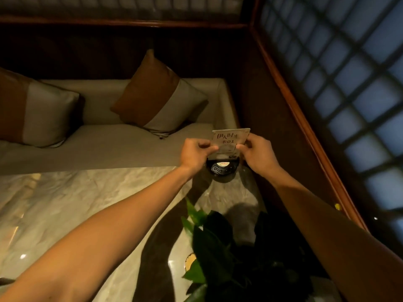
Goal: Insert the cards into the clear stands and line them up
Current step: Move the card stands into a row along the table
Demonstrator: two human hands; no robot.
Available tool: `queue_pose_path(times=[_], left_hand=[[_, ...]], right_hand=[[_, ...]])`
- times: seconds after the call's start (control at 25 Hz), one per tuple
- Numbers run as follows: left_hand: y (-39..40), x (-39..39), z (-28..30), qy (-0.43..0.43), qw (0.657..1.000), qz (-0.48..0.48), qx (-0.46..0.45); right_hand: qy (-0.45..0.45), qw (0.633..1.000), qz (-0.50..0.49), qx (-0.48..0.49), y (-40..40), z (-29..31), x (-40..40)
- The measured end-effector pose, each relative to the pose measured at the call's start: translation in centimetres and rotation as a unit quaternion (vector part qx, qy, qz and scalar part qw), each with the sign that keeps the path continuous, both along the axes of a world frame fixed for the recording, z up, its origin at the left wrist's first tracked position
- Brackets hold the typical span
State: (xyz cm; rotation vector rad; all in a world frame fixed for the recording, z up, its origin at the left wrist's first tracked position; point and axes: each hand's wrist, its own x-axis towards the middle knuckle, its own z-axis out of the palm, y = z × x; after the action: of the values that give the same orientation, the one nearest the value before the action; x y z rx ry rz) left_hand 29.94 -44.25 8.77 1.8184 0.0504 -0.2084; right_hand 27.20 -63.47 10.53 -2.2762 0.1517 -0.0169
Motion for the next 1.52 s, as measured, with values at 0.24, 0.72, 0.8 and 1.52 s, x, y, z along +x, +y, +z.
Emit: queue_pose_path(times=[0.24, 0.72, 0.8, 1.52], left_hand=[[-3.3, 1.3, -5.3, 0.049, 0.998, -0.041, -0.002], [-4.0, 1.6, -7.3, 0.05, 0.992, -0.094, 0.07], [-3.8, 1.6, -6.7, 0.054, 0.991, -0.102, 0.071], [23.7, -11.6, 7.2, -0.012, 0.987, -0.124, 0.1]], right_hand=[[0.04, 0.999, -0.035, 0.002, -3.5, -5.7, 0.4], [0.089, 0.993, -0.07, 0.011, -3.7, -8.5, 0.0], [0.132, 0.988, -0.071, 0.025, -3.6, -8.0, 0.2], [0.085, 0.994, 0.067, -0.023, 18.0, 7.9, -8.8]])
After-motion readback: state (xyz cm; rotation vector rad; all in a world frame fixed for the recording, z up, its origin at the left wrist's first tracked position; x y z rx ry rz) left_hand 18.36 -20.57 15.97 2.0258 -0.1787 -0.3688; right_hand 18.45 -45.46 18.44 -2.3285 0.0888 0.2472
